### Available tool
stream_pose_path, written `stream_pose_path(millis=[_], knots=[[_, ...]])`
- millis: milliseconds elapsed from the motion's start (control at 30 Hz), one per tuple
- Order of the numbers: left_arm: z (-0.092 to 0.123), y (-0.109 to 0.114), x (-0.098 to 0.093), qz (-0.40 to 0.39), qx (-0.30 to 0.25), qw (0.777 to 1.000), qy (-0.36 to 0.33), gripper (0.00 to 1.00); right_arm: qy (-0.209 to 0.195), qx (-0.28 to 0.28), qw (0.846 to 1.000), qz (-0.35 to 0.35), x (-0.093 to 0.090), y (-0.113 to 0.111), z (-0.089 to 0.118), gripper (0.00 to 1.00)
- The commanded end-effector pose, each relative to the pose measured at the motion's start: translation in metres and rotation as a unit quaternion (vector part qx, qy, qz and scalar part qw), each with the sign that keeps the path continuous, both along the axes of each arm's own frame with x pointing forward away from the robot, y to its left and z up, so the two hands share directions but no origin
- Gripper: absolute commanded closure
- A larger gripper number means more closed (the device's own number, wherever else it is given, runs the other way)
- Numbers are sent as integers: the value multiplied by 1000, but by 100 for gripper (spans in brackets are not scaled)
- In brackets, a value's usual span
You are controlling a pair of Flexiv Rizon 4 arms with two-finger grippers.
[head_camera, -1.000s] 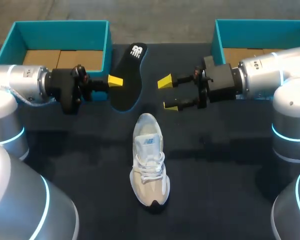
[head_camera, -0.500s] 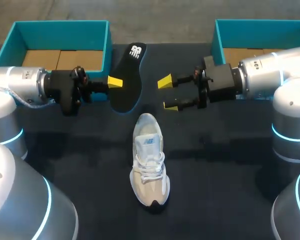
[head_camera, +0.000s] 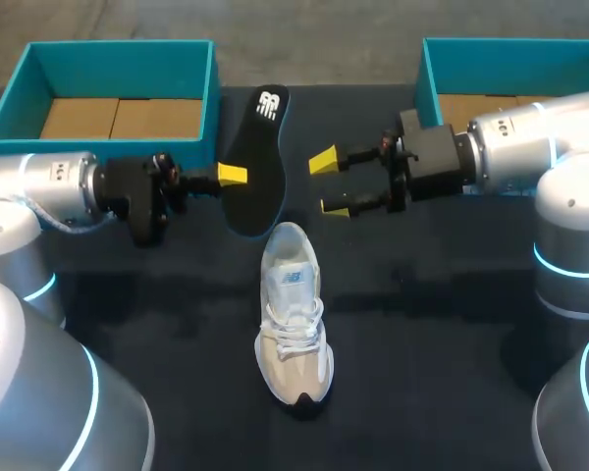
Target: Take the shoe out of the shoebox, open the shoe tongue, remove and reinsert the insole, then place the shoe into the shoebox
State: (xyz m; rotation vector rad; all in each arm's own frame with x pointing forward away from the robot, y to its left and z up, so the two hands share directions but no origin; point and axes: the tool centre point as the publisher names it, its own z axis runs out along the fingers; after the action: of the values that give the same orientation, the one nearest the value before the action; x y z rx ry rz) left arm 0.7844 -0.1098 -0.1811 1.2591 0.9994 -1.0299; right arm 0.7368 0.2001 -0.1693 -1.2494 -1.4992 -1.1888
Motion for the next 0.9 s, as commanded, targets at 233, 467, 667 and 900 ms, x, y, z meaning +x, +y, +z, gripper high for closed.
stream_pose_path(millis=[233,467,667,900], knots=[[1,-4,-5,2,-6,1000,-1,100,-6,-6,1000,4,2,15,-2,0],[0,-7,-8,2,-7,1000,-2,100,-18,-11,1000,6,2,26,-1,0],[-4,-9,-10,1,-7,1000,-3,100,-29,-11,1000,4,10,34,1,0],[-7,-10,-11,8,-11,1000,-3,100,-37,-11,999,5,16,43,-1,8]])
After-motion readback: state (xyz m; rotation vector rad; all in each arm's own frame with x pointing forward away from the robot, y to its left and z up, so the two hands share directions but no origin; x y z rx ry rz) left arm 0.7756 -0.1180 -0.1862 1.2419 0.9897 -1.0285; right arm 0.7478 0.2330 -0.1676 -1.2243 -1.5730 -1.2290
